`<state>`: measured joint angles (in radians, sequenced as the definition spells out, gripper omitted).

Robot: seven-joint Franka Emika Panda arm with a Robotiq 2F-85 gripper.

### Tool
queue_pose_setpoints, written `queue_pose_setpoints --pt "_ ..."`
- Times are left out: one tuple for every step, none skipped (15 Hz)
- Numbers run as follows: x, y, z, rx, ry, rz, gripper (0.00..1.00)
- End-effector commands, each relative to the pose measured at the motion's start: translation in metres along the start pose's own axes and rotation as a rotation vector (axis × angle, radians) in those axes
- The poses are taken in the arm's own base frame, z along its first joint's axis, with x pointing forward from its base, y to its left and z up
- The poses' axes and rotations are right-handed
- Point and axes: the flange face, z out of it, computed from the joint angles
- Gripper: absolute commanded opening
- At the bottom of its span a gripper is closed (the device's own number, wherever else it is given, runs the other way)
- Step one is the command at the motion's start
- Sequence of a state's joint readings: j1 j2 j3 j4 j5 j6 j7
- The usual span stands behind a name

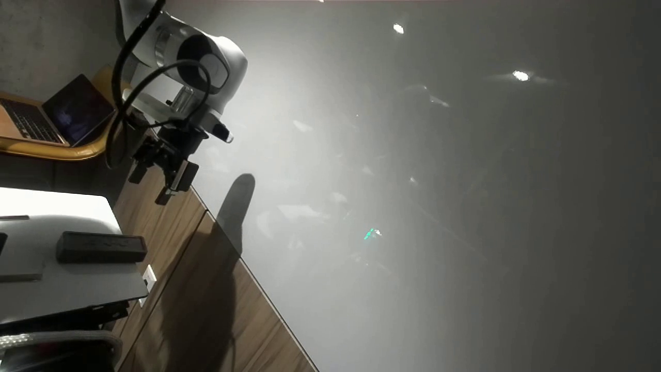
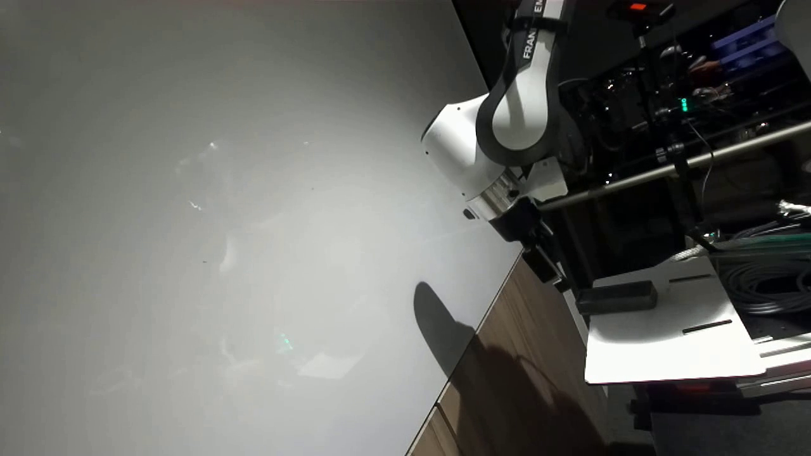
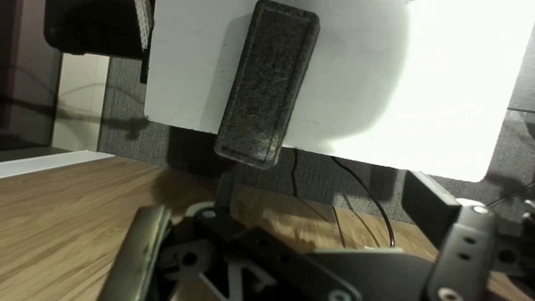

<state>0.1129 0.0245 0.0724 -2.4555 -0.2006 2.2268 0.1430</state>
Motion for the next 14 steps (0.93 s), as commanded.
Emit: queue_pose_setpoints --pt "-0.042 -0.003 -0.045 0.039 0.063 -0.039 1.00" --pt "-0.051 -0.004 -0.056 0.055 0.080 -0.048 1.00" --pt "-0.059 -0.004 -0.065 0.065 0.091 -0.055 1.00" --pt "-0.066 -0.005 -0.076 0.083 0.103 -0.065 1.00" --pt "-0.072 -0.008 -0.085 0.097 0.114 -0.074 1.00" --pt "-0.051 -0.004 -0.069 0.066 0.090 -0.047 1.00" --pt "-0.058 -0.005 -0.077 0.074 0.104 -0.053 1.00" --pt "-0.063 -0.006 -0.083 0.077 0.113 -0.057 1.00" --pt "-0.067 -0.007 -0.085 0.077 0.118 -0.059 1.00" --pt "-0.068 -0.007 -0.085 0.076 0.119 -0.060 1.00" --pt "-0.069 -0.007 -0.084 0.076 0.116 -0.061 1.00" --pt "-0.069 -0.007 -0.083 0.076 0.114 -0.061 1.00" --pt "-0.069 -0.007 -0.082 0.076 0.112 -0.061 1.00" --pt "-0.069 -0.007 -0.082 0.076 0.112 -0.062 1.00"
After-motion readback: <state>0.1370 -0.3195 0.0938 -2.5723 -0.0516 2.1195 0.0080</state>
